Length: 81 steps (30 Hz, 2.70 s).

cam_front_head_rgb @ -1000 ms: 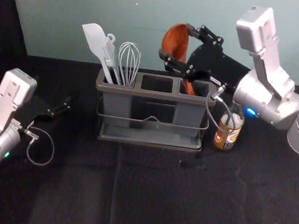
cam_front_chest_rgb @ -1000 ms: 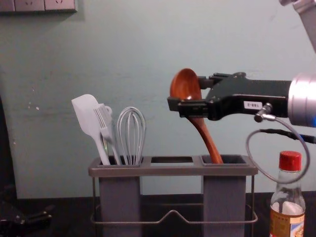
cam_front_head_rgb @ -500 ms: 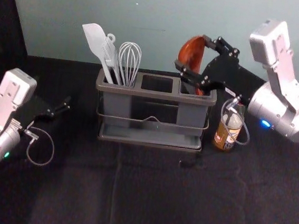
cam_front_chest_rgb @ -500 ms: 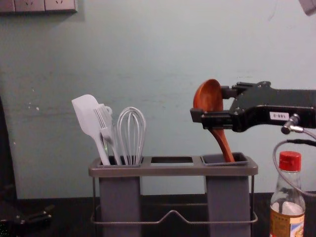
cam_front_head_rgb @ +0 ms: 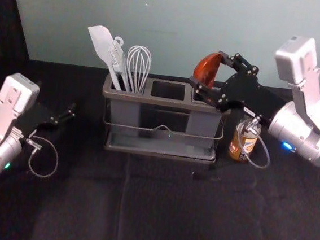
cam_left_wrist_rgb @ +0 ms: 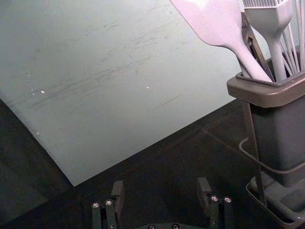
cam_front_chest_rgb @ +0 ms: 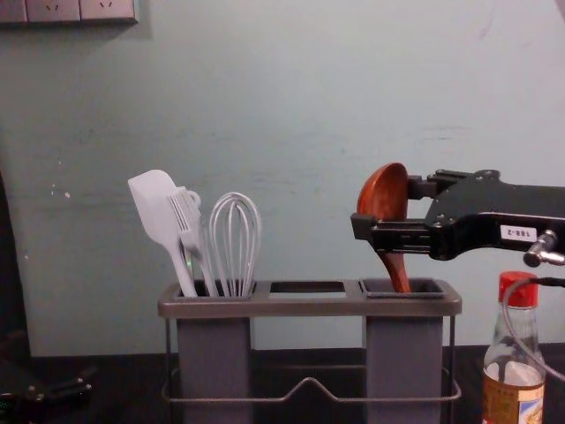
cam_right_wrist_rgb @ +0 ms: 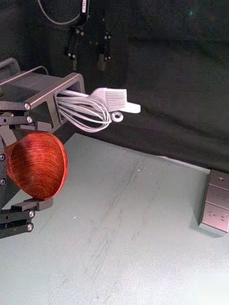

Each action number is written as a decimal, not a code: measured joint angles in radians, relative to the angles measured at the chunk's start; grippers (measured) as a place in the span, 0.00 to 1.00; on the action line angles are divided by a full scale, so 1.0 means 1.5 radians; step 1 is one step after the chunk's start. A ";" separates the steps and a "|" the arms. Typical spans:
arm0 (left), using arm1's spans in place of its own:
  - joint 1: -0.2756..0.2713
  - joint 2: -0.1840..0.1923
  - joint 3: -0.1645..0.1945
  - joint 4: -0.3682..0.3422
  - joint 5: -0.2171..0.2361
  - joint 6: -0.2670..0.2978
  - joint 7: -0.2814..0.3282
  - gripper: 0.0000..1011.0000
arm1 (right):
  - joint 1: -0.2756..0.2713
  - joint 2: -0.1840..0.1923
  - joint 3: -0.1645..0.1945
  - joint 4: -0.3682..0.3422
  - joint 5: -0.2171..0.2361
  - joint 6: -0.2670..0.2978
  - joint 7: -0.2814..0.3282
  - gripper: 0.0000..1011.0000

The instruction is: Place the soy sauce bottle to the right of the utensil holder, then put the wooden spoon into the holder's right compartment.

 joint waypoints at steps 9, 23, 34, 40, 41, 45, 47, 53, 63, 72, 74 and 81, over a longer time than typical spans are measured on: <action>0.000 0.000 0.000 0.000 0.000 0.000 0.000 0.99 | -0.014 -0.003 0.010 0.009 0.019 -0.011 -0.001 0.83; 0.000 0.000 0.000 0.000 0.000 0.000 0.000 0.99 | -0.016 -0.007 0.008 0.023 0.026 -0.004 -0.001 0.83; 0.000 0.000 0.000 0.000 0.000 0.000 0.000 0.99 | -0.016 -0.007 0.008 0.023 0.026 -0.006 -0.001 0.83; 0.000 0.000 0.000 0.000 0.000 0.000 0.000 0.99 | -0.016 -0.007 0.008 0.023 0.025 -0.007 -0.001 0.97; 0.000 0.000 0.000 0.000 0.000 0.000 0.000 0.99 | -0.016 -0.007 0.008 0.023 0.025 -0.008 -0.001 0.97; 0.000 0.000 0.000 0.000 0.000 0.000 0.000 0.99 | -0.016 -0.007 0.008 0.023 0.025 -0.008 -0.002 0.99; 0.000 0.000 0.000 0.000 0.000 0.000 0.000 0.99 | -0.016 -0.007 0.008 0.023 0.025 -0.008 -0.002 0.99; 0.000 0.000 0.000 0.000 0.000 0.000 0.000 0.99 | -0.016 -0.007 0.008 0.023 0.025 -0.009 -0.002 0.99; 0.000 0.000 0.000 0.000 0.000 0.000 0.000 0.99 | -0.031 0.001 0.015 -0.006 0.018 -0.022 -0.012 0.99; 0.000 0.000 0.000 0.000 0.000 0.000 0.000 0.99 | -0.102 0.007 0.063 -0.102 0.002 -0.011 -0.078 0.99; 0.000 0.000 0.000 0.000 0.000 0.000 0.000 0.99 | -0.121 0.007 0.074 -0.123 0.000 -0.006 -0.092 0.99; 0.000 0.000 0.000 0.000 0.000 0.000 0.000 0.99 | -0.234 0.009 0.129 -0.216 -0.024 -0.001 -0.159 0.99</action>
